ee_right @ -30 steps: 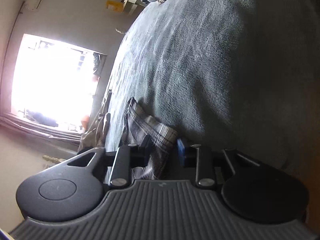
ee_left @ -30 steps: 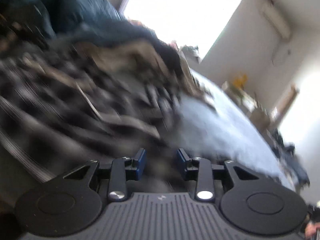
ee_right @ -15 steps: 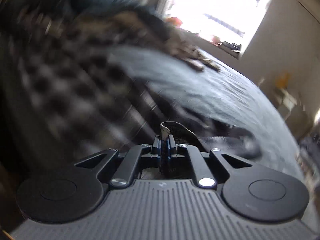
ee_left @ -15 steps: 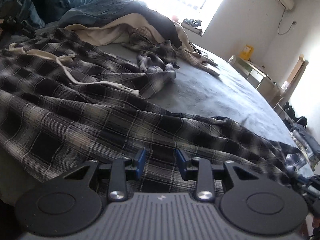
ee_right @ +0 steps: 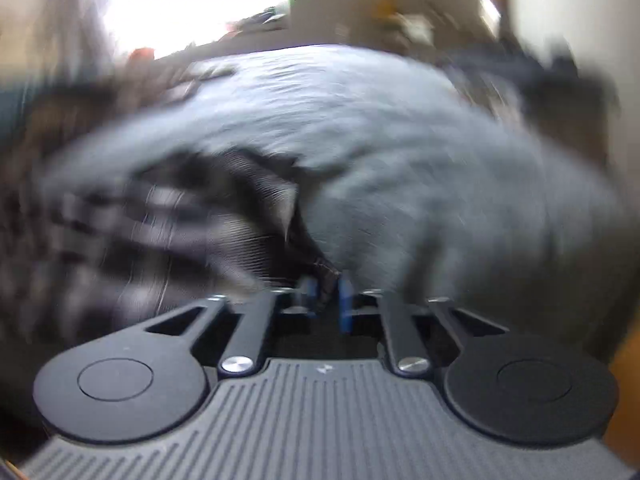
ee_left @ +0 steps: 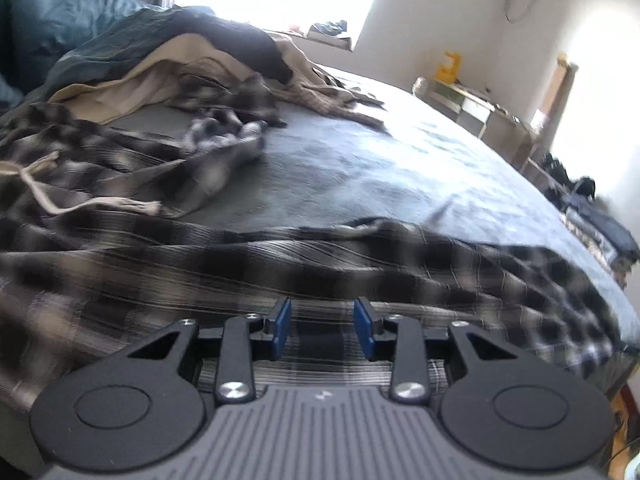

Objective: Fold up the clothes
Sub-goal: 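Pull the plaid shirt across the bed and lay it flat with both grippers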

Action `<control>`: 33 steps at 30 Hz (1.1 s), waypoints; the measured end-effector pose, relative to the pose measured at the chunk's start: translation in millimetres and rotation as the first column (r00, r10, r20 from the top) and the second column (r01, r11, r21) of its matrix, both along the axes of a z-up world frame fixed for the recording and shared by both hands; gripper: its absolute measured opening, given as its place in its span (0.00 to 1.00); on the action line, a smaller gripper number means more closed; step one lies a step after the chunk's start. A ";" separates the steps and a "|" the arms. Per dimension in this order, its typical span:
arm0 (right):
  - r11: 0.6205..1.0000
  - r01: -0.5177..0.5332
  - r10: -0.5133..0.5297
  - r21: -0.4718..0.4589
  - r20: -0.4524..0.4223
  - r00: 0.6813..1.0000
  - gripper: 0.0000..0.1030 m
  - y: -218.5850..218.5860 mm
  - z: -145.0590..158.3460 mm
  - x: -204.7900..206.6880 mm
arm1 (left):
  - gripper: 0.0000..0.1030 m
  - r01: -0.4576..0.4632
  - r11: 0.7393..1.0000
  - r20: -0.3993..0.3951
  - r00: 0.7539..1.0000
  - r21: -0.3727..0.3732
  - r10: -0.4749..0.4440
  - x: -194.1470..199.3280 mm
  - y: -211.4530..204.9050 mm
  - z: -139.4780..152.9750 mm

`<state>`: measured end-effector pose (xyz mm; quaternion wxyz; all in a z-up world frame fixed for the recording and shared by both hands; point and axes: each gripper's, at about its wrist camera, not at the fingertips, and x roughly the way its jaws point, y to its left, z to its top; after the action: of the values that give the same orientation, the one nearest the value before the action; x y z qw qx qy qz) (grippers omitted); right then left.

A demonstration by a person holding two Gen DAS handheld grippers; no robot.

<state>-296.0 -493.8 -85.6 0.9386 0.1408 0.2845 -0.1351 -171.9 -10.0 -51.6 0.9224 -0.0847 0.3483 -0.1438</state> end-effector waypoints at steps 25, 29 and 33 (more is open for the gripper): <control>0.835 -0.206 0.261 0.510 -0.038 0.964 0.04 -60.7 11.3 180.3 | 0.36 -0.016 1.000 -0.033 0.999 0.006 0.017 11.0 -4.7 -19.6; 0.955 -0.246 0.237 0.165 0.073 0.969 0.03 -33.0 48.6 164.7 | 0.36 -0.023 1.000 -0.020 1.000 0.017 0.024 12.1 -4.2 -18.4; 0.977 -0.194 0.201 -0.084 0.084 0.976 0.03 -25.6 55.1 168.1 | 0.36 -0.027 0.999 -0.016 0.999 0.029 0.028 14.4 -4.1 -19.7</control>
<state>-127.9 -519.4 -30.5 0.9641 0.0824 0.2482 -0.0453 -157.5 -14.1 -71.3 0.9225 -0.0775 0.3567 -0.1254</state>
